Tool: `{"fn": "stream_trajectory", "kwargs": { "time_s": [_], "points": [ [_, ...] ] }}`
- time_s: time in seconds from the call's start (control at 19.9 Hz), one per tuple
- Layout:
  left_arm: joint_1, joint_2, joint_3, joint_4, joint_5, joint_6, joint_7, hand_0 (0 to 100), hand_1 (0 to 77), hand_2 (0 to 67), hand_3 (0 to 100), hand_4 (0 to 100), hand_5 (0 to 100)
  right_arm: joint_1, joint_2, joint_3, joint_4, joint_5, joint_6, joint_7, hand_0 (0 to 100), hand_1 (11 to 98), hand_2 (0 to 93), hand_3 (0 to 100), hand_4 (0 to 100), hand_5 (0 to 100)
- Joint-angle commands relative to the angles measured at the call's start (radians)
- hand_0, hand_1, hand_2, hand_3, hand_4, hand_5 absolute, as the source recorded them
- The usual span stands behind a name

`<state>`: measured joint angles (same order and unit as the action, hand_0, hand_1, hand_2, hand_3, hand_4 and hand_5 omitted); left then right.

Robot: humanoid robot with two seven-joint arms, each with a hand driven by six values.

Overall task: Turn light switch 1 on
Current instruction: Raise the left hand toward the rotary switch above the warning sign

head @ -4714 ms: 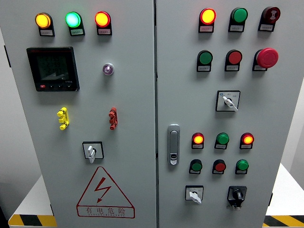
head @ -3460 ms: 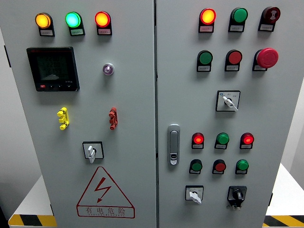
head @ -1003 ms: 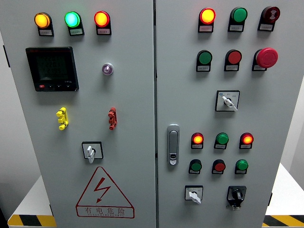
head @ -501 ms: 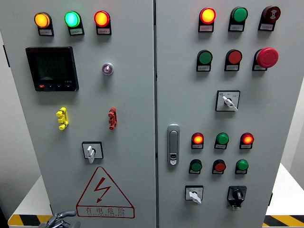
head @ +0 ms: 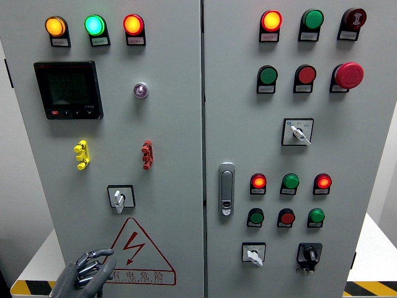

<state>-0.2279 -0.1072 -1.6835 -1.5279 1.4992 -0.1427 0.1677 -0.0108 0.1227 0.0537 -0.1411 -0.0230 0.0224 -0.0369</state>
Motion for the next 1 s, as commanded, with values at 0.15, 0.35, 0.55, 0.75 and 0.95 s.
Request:
{"fn": "stream_trajectory", "kwargs": {
  "time_s": [0.15,0.35,0.55,0.75,0.95],
  "points": [
    [-0.057,-0.005,0.002,-0.008,-0.017,0.005,0.108,0,41.6,40.1,81,100,94,0.0,0.0,0.0,0.0,0.0,0.001,0.0,0,19.8,0.0,20,19,11],
    [-0.076,-0.006,0.011,-0.044,-0.017,0.011,0.194,0,42.4,45.5,86,100,99,0.0,0.0,0.0,0.0,0.0,0.001,0.0,0,19.8,0.0,20,19,11],
    [-0.077,-0.008,0.034,-0.084,-0.016,0.017,0.279,0,43.2,47.1,87,100,100,0.0,0.0,0.0,0.0,0.0,-0.001,0.0,0,19.0,0.0,20,19,11],
    [-0.111,-0.011,0.041,-0.104,-0.013,0.034,0.305,0,43.3,47.2,88,100,98,0.0,0.0,0.0,0.0,0.0,-0.001,0.0,0,19.9,0.0,20,19,11],
    [-0.162,-0.011,0.045,-0.103,-0.007,0.095,0.329,0,43.4,47.4,88,100,95,0.0,0.0,0.0,0.0,0.0,0.001,0.0,0,19.8,0.0,20,19,11]
  ]
}}
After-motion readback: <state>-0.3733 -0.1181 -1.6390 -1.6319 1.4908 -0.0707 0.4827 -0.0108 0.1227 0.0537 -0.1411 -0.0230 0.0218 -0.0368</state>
